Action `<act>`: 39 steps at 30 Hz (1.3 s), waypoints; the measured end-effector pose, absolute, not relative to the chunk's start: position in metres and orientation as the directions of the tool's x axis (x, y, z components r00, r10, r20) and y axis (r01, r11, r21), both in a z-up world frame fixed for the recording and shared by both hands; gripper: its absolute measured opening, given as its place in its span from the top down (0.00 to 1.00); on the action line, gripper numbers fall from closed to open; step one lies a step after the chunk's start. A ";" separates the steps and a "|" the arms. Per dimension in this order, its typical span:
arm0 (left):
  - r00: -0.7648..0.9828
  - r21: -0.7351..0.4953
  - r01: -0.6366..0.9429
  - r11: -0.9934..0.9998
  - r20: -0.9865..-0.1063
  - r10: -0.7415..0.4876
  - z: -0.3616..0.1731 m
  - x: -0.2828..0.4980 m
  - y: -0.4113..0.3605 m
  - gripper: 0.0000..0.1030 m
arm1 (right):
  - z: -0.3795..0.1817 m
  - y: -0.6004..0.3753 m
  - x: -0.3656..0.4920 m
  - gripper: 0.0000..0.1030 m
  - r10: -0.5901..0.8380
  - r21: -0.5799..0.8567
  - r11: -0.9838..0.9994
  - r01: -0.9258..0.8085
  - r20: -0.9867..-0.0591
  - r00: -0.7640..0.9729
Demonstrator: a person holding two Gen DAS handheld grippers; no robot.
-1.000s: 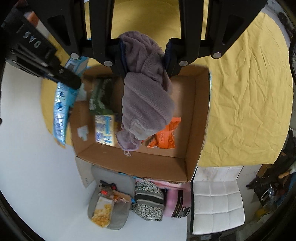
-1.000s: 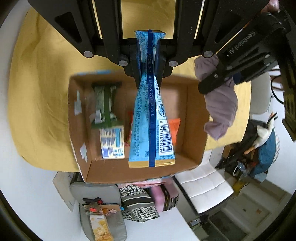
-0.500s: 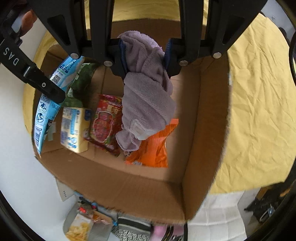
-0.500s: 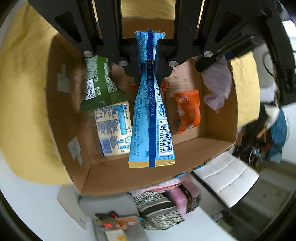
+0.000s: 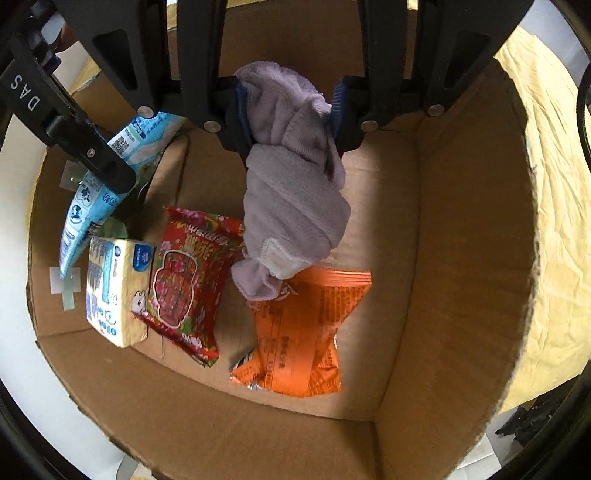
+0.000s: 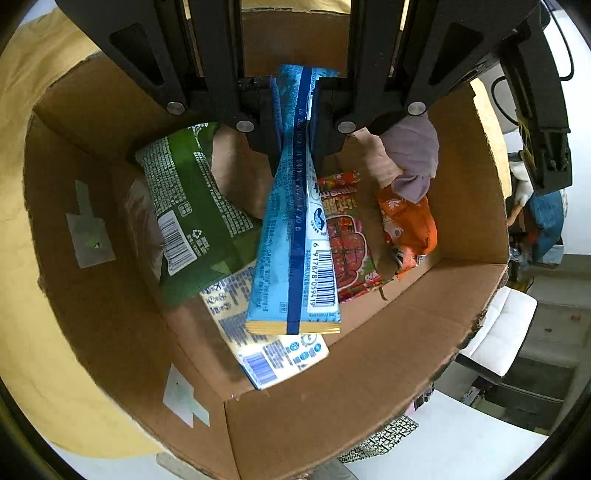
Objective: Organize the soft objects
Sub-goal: 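Carry the sock and milk stick into the box and open both grippers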
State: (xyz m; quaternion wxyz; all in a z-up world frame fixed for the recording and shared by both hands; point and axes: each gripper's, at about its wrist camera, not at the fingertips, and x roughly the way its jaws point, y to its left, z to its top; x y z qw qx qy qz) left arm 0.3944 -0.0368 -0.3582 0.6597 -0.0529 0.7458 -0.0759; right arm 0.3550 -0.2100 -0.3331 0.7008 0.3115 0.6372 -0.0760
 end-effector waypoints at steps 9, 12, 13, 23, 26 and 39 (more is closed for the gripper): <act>-0.136 -0.159 0.013 0.987 -0.978 -0.156 -0.366 0.386 -0.041 0.64 | -0.350 -0.213 0.354 0.79 0.318 0.320 0.810 0.492 -0.944 0.090; -0.122 -0.151 0.016 0.988 -0.981 -0.148 -0.359 0.388 -0.037 0.63 | -0.347 -0.211 0.354 0.77 0.309 0.312 0.823 0.474 -0.947 0.087; -0.118 -0.148 0.018 0.989 -0.982 -0.145 -0.358 0.387 -0.037 0.61 | -0.345 -0.211 0.356 0.74 0.307 0.311 0.828 0.467 -0.948 0.086; -0.001 -0.093 0.041 0.995 -0.996 -0.093 -0.323 0.381 -0.037 0.29 | -0.317 -0.208 0.355 0.54 0.227 0.242 0.900 0.362 -0.970 0.086; 0.042 -0.068 0.045 0.997 -0.997 -0.070 -0.312 0.384 -0.037 0.16 | -0.313 -0.205 0.355 0.40 0.171 0.189 0.934 0.302 -0.982 0.085; 0.176 -0.032 0.056 0.998 -0.984 -0.041 -0.272 0.368 -0.023 0.02 | -0.296 -0.204 0.340 0.00 -0.006 0.017 0.985 0.173 -0.991 0.135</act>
